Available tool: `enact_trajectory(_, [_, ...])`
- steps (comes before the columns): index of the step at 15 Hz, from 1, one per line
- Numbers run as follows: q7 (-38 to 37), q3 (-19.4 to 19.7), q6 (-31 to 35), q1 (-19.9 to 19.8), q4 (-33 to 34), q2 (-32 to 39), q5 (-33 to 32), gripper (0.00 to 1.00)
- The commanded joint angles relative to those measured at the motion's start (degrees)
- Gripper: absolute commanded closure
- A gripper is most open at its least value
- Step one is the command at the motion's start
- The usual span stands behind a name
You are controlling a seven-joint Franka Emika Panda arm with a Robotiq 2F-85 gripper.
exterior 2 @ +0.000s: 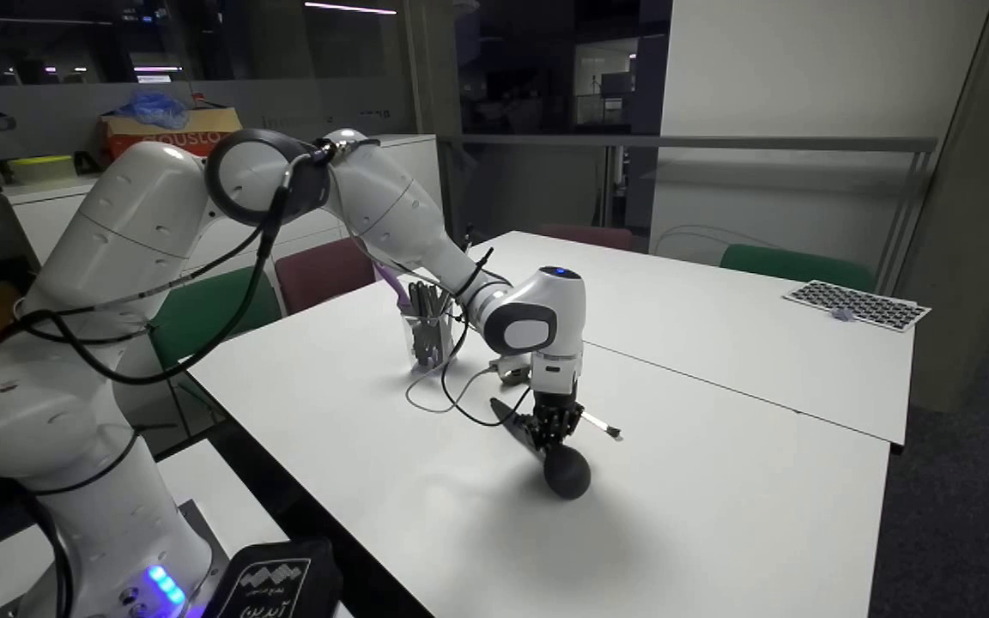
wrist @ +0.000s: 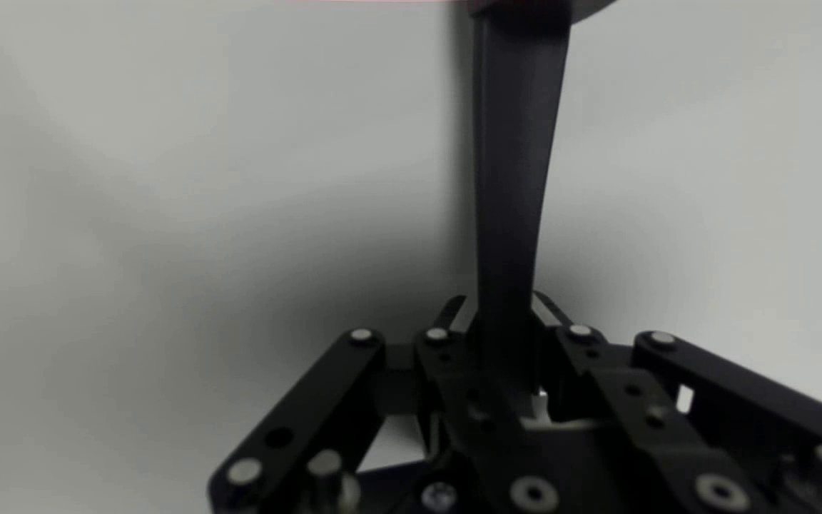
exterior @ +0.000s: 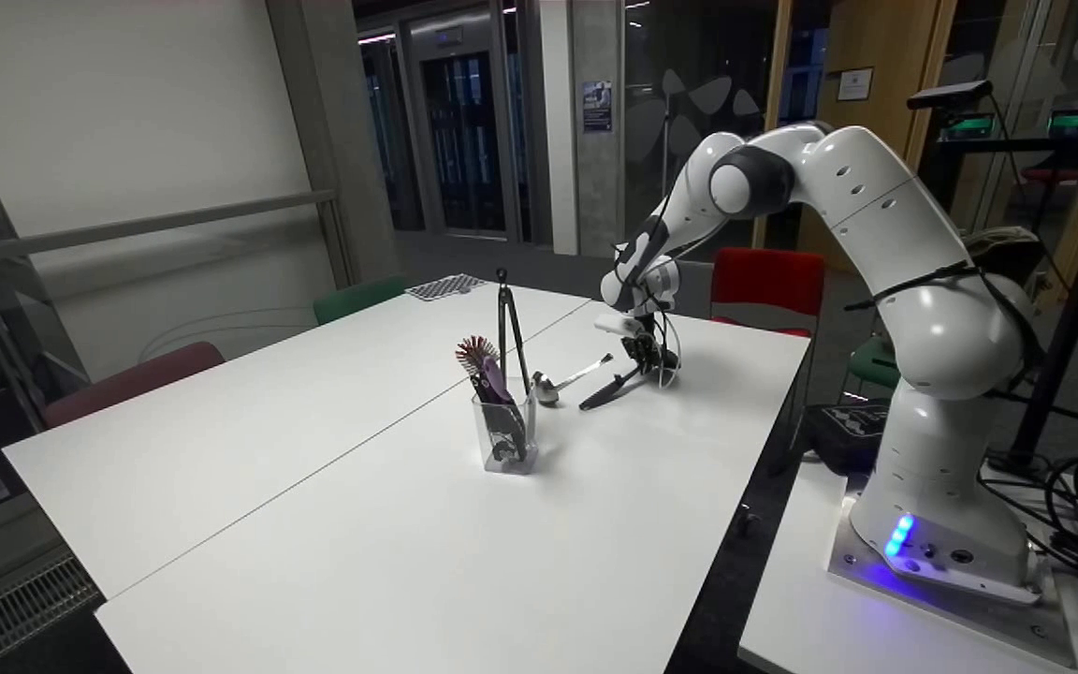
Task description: Pick up the spoon and put it in the cup
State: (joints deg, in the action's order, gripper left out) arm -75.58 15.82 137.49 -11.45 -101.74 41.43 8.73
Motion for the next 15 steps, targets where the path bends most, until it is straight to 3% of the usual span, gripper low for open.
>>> enact_trajectory(1, [2.0, -0.3, -0.9, -0.9, 1.2, 0.3, 0.9, 1.0])
enact_trajectory(6, [2.0, -0.2, -1.0, -0.9, 1.2, 0.2, 0.8, 0.99])
enact_trajectory(7, [2.0, -0.2, -1.1, -0.9, 1.2, 0.2, 0.8, 0.93])
enact_trajectory(8, [1.9, -0.2, -1.1, -0.9, 1.2, 0.2, 0.8, 0.68])
enact_trajectory(10, [2.0, -0.2, -1.3, -0.9, 1.3, 0.2, 0.7, 0.65])
enact_trajectory(15, [2.1, -0.2, -1.5, -0.8, 1.3, 0.0, 0.6, 0.3])
